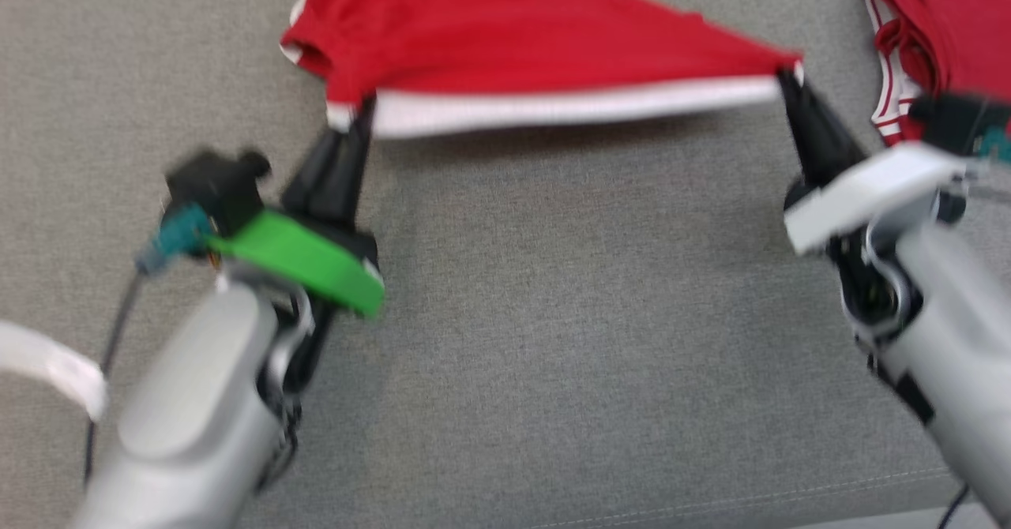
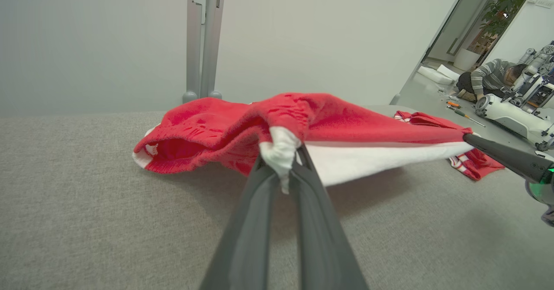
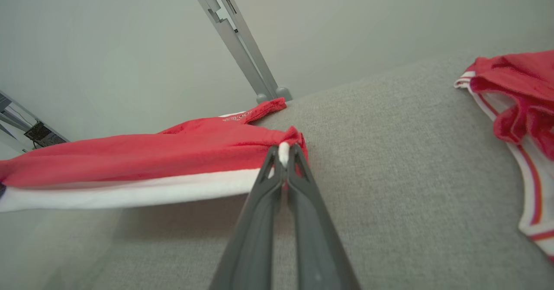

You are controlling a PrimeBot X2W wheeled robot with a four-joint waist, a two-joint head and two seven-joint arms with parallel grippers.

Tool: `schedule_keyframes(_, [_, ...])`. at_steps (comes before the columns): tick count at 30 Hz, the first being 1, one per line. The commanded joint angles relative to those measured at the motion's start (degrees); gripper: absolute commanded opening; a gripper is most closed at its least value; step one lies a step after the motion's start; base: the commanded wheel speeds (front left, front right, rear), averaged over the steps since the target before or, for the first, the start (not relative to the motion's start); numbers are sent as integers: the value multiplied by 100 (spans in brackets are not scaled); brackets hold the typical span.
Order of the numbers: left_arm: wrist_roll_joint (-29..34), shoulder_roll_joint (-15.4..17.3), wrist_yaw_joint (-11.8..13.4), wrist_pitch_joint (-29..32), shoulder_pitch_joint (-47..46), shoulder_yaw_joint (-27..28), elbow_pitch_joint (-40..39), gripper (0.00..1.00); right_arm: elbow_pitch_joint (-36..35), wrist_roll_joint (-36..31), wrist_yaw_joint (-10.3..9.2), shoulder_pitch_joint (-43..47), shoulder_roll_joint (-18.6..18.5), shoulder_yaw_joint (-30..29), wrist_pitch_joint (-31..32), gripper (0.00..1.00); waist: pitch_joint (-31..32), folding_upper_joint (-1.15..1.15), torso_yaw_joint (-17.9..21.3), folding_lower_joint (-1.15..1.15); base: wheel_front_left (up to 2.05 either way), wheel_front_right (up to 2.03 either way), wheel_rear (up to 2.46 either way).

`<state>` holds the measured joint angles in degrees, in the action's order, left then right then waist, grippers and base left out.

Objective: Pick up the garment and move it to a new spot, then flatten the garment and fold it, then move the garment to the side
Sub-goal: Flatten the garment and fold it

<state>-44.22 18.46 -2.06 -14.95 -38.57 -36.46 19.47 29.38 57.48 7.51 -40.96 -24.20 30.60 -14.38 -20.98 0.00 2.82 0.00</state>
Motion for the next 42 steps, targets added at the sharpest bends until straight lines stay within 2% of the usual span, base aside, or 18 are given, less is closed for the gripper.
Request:
schedule_keyframes(1, [142,-9,57,-27,331,60,-154,0,-114,108,-5,375,-26,-52,-44,0,409,0,-28,0,0,0,0])
schedule_keyframes(6, [418,-161,190,-26,1708,114,-674,0,-601,123,-5,1742,3,-353,-73,0,720,0,-8,0,0,0,0])
schedule_keyframes(11, [580,-216,189,-26,2674,75,-886,0,-1052,-38,-5,2981,46,-837,-78,0,893,0,-75,0,0,0,0])
schedule_keyframes(16, [723,-293,109,-27,3162,-9,-908,0,-1524,-215,-5,3868,200,-1401,114,0,955,0,-133,0,0,0,0])
schedule_keyframes(21, [837,-491,2,-26,3205,16,-937,0,-1897,-564,-5,4119,383,-2042,352,0,996,0,-212,0,0,0,0])
schedule_keyframes(26, [1015,-672,-145,-23,2991,7,-936,0,-2232,-874,-5,3845,465,-2557,620,0,963,0,-394,0,0,0,0])
schedule_keyframes(31, [1149,-854,-281,-23,2607,56,-965,0,-2360,-1204,-5,3121,492,-2770,1001,0,793,0,-593,0,0,0,0])
schedule_keyframes(36, [1184,-1070,-410,-22,2002,30,-820,0,-1974,-1531,-3,2036,443,-2723,1323,0,474,0,-890,0,0,0,0])
schedule_keyframes(42, [850,-1382,-498,-13,1153,37,-290,0,-1050,-1852,-3,583,422,-2482,1577,0,57,0,-1275,0,0,0,0])
